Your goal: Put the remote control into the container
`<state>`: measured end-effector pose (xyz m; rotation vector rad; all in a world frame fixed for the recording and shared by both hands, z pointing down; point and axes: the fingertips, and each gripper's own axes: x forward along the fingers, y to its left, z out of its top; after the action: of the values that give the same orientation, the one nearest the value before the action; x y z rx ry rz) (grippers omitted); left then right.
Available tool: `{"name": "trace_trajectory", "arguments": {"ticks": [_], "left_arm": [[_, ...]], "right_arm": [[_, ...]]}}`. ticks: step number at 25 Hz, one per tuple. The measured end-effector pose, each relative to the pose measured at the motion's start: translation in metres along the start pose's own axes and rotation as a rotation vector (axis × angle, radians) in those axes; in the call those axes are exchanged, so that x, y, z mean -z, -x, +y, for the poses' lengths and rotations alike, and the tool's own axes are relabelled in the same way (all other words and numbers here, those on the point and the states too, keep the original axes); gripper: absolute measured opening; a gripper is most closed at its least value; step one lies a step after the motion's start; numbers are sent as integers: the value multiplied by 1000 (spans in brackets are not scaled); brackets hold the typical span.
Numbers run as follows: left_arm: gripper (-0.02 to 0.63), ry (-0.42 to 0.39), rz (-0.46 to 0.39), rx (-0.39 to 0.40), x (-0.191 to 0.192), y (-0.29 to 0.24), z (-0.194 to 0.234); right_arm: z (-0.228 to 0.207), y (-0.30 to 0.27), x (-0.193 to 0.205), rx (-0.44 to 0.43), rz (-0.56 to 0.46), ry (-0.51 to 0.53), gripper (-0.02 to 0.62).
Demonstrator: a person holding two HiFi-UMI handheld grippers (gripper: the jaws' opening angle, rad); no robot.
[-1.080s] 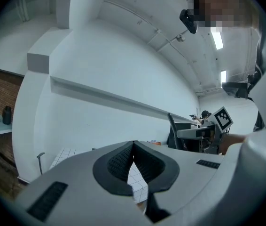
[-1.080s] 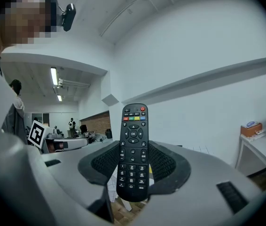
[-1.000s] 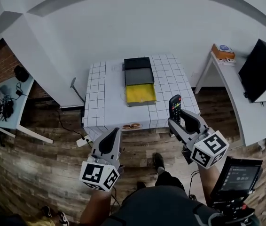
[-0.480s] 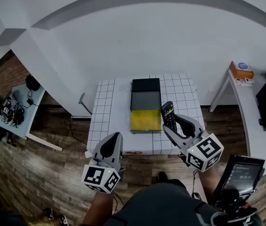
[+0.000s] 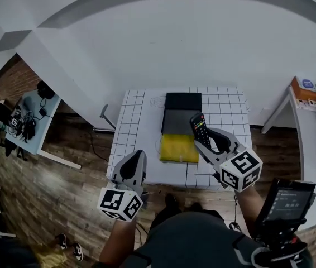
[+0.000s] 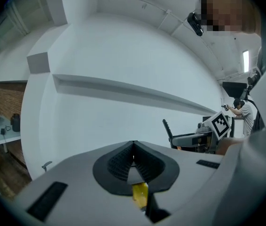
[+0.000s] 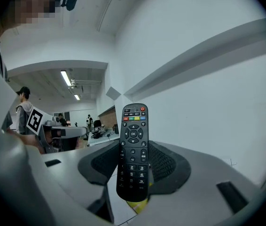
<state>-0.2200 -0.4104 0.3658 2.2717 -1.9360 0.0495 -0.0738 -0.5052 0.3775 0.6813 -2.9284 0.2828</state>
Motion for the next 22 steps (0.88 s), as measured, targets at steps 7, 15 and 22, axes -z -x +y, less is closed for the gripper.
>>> {"name": "trace_trajectory", "arguments": {"ticks": [7, 15, 22], "left_arm": [[9, 15, 39, -6, 41, -36, 56], [9, 46, 119, 51, 103, -70, 100], [9, 58, 201, 100, 158, -92, 113]], "right_arm": [[-25, -73, 79, 36, 239, 73, 198], [-29, -135, 175, -11, 503, 81, 198], [-35, -154, 256, -47, 740, 146, 198]]}}
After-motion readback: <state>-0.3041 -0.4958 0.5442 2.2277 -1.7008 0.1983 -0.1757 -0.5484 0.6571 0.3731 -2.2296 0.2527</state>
